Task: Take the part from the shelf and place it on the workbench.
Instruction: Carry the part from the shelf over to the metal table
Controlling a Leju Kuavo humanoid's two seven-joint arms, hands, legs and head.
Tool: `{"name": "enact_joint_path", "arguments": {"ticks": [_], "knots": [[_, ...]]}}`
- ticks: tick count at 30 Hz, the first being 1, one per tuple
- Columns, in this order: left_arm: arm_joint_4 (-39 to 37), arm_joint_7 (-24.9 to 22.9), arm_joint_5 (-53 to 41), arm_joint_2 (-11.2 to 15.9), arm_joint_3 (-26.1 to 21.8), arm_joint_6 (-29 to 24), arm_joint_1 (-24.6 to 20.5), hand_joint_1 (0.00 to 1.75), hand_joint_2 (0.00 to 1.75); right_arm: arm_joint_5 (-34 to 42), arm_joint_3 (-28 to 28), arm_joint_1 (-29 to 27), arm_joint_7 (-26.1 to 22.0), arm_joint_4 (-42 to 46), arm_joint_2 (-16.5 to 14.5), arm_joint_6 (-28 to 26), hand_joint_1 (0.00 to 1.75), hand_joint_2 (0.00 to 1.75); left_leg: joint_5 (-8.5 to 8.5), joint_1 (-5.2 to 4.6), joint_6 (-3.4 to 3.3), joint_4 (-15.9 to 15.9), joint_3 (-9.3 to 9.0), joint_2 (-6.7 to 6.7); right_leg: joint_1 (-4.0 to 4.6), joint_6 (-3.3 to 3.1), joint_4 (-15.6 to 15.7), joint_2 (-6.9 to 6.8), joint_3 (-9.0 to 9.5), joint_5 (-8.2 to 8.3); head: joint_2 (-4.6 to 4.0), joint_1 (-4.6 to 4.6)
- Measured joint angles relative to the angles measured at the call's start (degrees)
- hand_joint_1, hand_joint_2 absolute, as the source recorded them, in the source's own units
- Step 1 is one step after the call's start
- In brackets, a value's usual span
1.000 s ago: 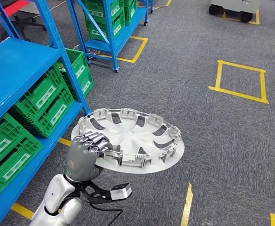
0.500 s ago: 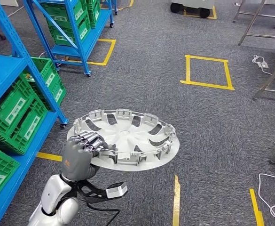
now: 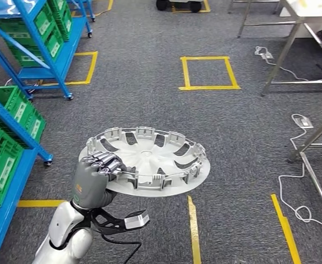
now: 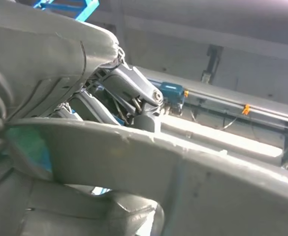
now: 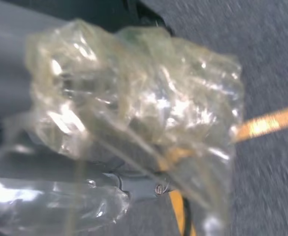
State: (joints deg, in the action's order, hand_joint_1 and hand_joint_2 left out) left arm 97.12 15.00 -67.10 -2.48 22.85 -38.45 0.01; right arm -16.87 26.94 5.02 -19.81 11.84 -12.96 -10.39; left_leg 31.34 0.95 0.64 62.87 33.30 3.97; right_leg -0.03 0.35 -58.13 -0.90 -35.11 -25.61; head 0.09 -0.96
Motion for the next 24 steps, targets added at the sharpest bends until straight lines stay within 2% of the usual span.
{"name": "enact_joint_path", "arguments": {"ticks": [1,2,3,4,5,6,8,9,10,11,12,13,15,16,17,18,19,20,21,22,24], "knots": [[-0.06,0.01,0.12,0.01,-0.13,0.09,-0.05,1.75,1.75,0.01,0.02,0.06,0.02,0.01,-0.02,0.01,0.00,0.00,1.77,0.06,-0.01,3.30,1.46,-1.80,-0.01,-0.26,0.04,0.69,0.07,0.02,0.00,-0.13],[-0.10,0.03,0.24,0.03,-0.23,0.20,-0.06,1.75,1.75,0.01,0.02,0.15,0.04,0.01,-0.03,0.03,0.00,0.00,3.53,0.03,-0.06,7.17,3.37,-2.92,0.04,-0.47,0.03,1.43,0.11,-0.01,0.00,-0.20],[-0.20,0.04,0.35,0.04,-0.31,0.33,-0.05,1.75,1.75,0.00,0.02,0.20,0.05,0.01,-0.04,0.05,0.00,0.00,4.55,-0.01,-0.13,10.47,5.15,-3.45,0.13,-0.59,0.02,2.28,0.17,-0.04,0.00,-0.24],[-0.32,0.05,0.42,0.05,-0.38,0.48,-0.06,1.75,1.75,0.01,0.02,0.19,0.08,0.01,-0.05,0.07,0.00,0.00,4.54,-0.04,-0.22,12.28,6.30,-3.67,0.21,-0.65,0.00,3.14,0.24,-0.05,0.00,-0.25],[-0.44,0.05,0.44,0.05,-0.43,0.61,-0.06,1.75,1.75,0.02,0.02,0.16,0.10,0.01,-0.05,0.08,0.00,0.00,3.32,-0.06,-0.37,11.98,6.50,-3.80,0.27,-0.66,-0.04,4.05,0.33,-0.07,0.00,-0.23],[-0.56,0.05,0.46,0.04,-0.49,0.72,-0.07,1.75,1.75,0.02,0.03,0.13,0.11,0.01,-0.05,0.08,0.00,0.00,1.17,-0.06,-0.56,9.64,5.74,-4.10,0.30,-0.64,-0.11,4.93,0.43,-0.10,0.00,-0.25],[-0.67,0.07,0.49,0.02,-0.58,0.87,-0.18,1.75,1.75,0.03,0.03,0.12,0.11,0.01,-0.09,0.10,0.00,0.00,-3.13,0.06,-0.94,2.49,3.01,-6.29,0.32,-0.41,-0.48,6.43,0.34,-0.23,0.00,-0.24],[-0.70,0.09,0.52,0.01,-0.60,0.94,-0.28,1.75,1.75,0.03,0.03,0.16,0.11,0.01,-0.13,0.12,0.00,0.00,-4.14,0.12,-0.99,-0.23,1.95,-7.42,0.27,-0.19,-0.72,7.09,0.07,-0.26,0.00,-0.24],[-0.76,0.13,0.57,-0.02,-0.61,1.03,-0.40,1.75,1.75,0.03,0.03,0.18,0.11,0.01,-0.18,0.13,0.00,0.00,-4.45,0.13,-1.02,-1.81,1.39,-8.25,0.17,0.11,-0.87,7.68,-0.27,-0.24,0.00,-0.21],[-0.82,0.15,0.60,-0.07,-0.61,1.14,-0.52,1.75,1.75,0.03,0.03,0.17,0.10,0.01,-0.21,0.14,0.00,0.00,-4.23,0.07,-1.05,-2.35,1.20,-8.35,0.06,0.46,-0.93,8.25,-0.58,-0.14,0.00,-0.21],[-0.87,0.18,0.63,-0.11,-0.63,1.27,-0.63,1.75,1.75,0.03,0.04,0.13,0.10,0.01,-0.21,0.14,0.00,0.00,-4.23,0.03,-1.15,-2.66,1.11,-7.82,-0.11,0.81,-0.82,8.80,-0.84,-0.01,0.00,-0.21],[-0.93,0.19,0.65,-0.17,-0.68,1.44,-0.73,1.75,1.75,0.03,0.05,0.06,0.11,0.01,-0.22,0.14,0.00,0.00,-4.36,0.03,-1.40,-2.94,0.98,-7.17,-0.13,1.11,-0.93,8.45,-1.13,-0.10,0.00,-0.20],[-1.03,0.19,0.69,-0.36,-0.84,1.71,-0.94,1.75,1.75,0.04,0.07,0.08,0.11,0.01,-0.23,0.12,0.00,0.00,-4.57,0.15,-1.97,-3.49,0.65,-5.73,0.02,1.61,-3.54,5.61,-2.72,-1.61,0.00,0.24],[-1.07,0.19,0.72,-0.44,-0.94,1.79,-1.03,1.75,1.75,0.04,0.08,0.15,0.11,0.01,-0.25,0.11,0.00,0.00,-4.56,0.09,-2.17,-3.59,0.53,-4.94,0.04,1.81,-6.59,3.61,-4.32,-3.10,0.00,0.43],[-1.09,0.21,0.73,-0.50,-1.02,1.81,-1.09,1.75,1.75,0.04,0.08,0.25,0.11,0.01,-0.25,0.10,0.00,0.00,-4.49,0.02,-2.29,-3.61,0.50,-4.16,-0.03,2.04,-10.42,2.29,-6.32,-4.75,0.00,0.63],[-1.15,0.22,0.76,-0.51,-1.09,1.85,-1.15,1.75,1.75,0.04,0.08,0.32,0.11,0.01,-0.25,0.11,0.00,0.00,-4.40,-0.04,-2.33,-3.60,0.47,-3.30,-0.17,2.25,-14.03,1.63,-8.25,-5.98,0.00,0.65],[-1.24,0.25,0.80,-0.52,-1.12,1.89,-1.18,1.75,1.75,0.05,0.09,0.31,0.11,0.01,-0.25,0.12,0.00,0.00,-4.29,-0.07,-2.35,-3.60,0.42,-2.45,-0.32,2.41,-16.24,1.34,-9.49,-6.38,0.00,0.63],[-1.36,0.29,0.83,-0.55,-1.14,1.93,-1.22,1.75,1.75,0.05,0.09,0.25,0.11,0.01,-0.25,0.12,0.00,0.00,-4.17,-0.08,-2.30,-3.60,0.34,-1.68,-0.46,2.53,-16.35,1.16,-9.65,-5.76,0.00,0.64],[-1.48,0.33,0.87,-0.58,-1.15,1.98,-1.24,1.75,1.75,0.06,0.11,0.20,0.11,0.01,-0.25,0.12,0.00,0.00,-4.04,-0.08,-2.20,-3.60,0.21,-0.98,-0.56,2.62,-14.05,0.84,-8.49,-4.18,0.00,0.66],[-1.56,0.38,0.89,-0.62,-1.16,2.00,-1.28,1.75,1.75,0.06,0.14,0.18,0.11,0.01,-0.25,0.11,0.00,0.00,-3.88,-0.07,-2.02,-3.60,0.01,-0.34,-0.62,2.64,-10.01,0.11,-6.33,-2.20,0.00,0.66],[-1.64,0.49,0.90,-0.66,-1.19,2.02,-1.45,1.75,1.75,0.06,0.21,0.30,0.12,0.01,-0.28,0.10,0.00,0.00,-3.53,-0.31,-1.48,-3.58,-0.32,0.72,-0.29,2.24,-2.83,-1.99,-2.26,0.03,0.00,0.60]]}}
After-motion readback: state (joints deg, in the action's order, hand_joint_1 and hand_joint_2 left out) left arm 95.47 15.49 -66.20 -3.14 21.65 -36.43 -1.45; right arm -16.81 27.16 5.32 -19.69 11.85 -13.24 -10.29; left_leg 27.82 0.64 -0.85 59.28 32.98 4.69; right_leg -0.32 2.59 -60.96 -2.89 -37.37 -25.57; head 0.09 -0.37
